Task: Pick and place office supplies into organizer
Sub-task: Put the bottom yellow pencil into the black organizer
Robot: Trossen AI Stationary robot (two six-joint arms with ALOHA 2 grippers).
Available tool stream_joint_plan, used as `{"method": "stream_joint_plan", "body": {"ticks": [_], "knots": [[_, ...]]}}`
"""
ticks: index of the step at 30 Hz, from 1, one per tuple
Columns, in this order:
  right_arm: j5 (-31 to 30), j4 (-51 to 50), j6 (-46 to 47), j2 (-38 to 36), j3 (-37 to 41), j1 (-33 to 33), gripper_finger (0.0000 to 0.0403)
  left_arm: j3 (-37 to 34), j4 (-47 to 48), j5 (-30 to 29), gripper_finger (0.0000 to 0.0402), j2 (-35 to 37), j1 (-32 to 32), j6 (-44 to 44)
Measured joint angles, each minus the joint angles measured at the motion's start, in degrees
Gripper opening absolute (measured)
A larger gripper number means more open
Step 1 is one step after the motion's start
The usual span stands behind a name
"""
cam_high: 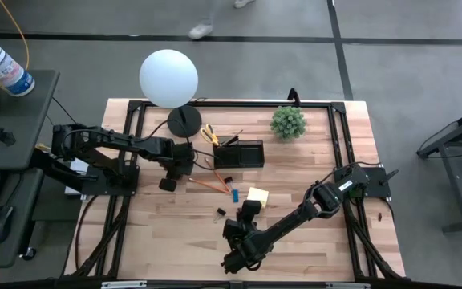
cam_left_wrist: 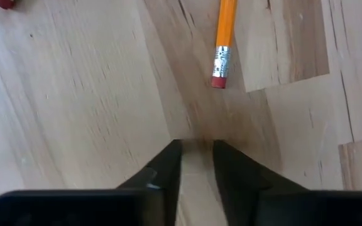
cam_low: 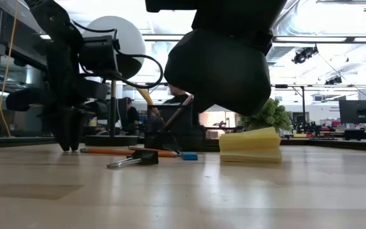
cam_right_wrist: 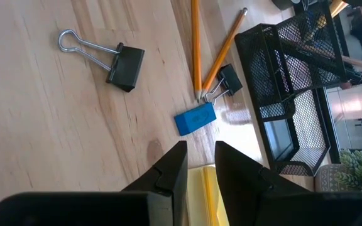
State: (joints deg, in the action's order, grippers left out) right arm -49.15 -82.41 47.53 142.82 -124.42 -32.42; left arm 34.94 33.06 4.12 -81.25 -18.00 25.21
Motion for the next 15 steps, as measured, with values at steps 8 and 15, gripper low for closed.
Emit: {"method": "stream_joint_plan", "body": {"ticks": [8,15], "knots": [[0.0,0.15,-0.02,0.0,0.02,0.0,0.0078,1.42,1.08,2.03,0.0162,0.0,0.0,-1.68],[0.0,0.56,-0.02,0.0,0.02,0.0,0.0078,6.39,5.78,1.72,0.0158,0.02,0.04,-1.67]]}}
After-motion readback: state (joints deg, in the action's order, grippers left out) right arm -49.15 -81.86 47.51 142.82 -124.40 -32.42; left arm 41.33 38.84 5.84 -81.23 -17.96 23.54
